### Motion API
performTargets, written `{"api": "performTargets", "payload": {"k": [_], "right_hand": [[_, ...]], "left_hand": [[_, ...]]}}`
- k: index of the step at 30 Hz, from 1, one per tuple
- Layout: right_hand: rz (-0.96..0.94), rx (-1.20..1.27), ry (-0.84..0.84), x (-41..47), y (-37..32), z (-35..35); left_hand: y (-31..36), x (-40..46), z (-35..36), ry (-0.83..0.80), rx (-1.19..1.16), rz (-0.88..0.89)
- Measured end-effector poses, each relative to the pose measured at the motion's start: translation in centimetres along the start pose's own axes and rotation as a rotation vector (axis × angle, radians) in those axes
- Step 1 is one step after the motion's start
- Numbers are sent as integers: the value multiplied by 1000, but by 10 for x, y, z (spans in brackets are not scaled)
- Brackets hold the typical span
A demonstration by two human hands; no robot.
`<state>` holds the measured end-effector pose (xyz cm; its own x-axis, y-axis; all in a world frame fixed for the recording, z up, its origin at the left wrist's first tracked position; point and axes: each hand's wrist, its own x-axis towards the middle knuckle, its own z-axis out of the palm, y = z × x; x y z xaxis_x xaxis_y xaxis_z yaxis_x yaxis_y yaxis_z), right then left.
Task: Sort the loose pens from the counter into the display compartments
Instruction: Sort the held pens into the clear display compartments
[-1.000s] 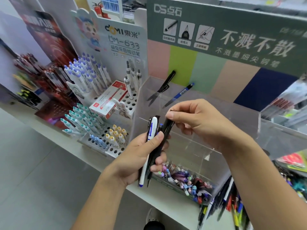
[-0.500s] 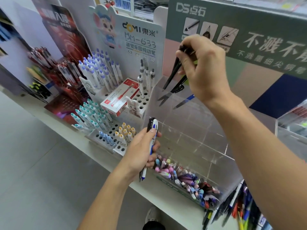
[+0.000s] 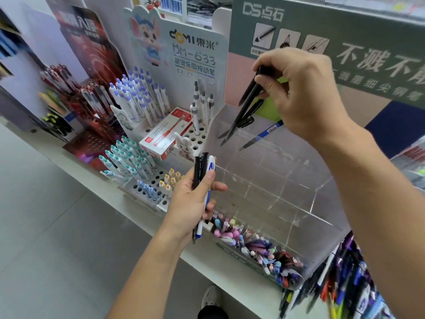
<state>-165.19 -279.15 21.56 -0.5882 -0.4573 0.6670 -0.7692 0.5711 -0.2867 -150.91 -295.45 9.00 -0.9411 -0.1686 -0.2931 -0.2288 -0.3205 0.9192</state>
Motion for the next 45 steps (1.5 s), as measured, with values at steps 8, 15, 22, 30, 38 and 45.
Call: {"api": "performTargets", "payload": {"k": [8,15,22,30,38,45], "right_hand": [[-340,-117,145,-10,6,9],[-335,-126,-111,-42,27,11],[79,26,-224,-15,15,15],[246,50,-421,-21,-23,5],[297,279,-744,-70,-17,-2],[329,446,-754,-69,-5,-18]], "left_hand": [[1,-1,-1,12,-8,28],[-1,-5,-1,-6,-4,11],[4,0,3,-62,78,-3],[6,-3,6,-265,264,77],[5,-9,19,-379,391,82],[5,-10,14,-399,476,44]]}}
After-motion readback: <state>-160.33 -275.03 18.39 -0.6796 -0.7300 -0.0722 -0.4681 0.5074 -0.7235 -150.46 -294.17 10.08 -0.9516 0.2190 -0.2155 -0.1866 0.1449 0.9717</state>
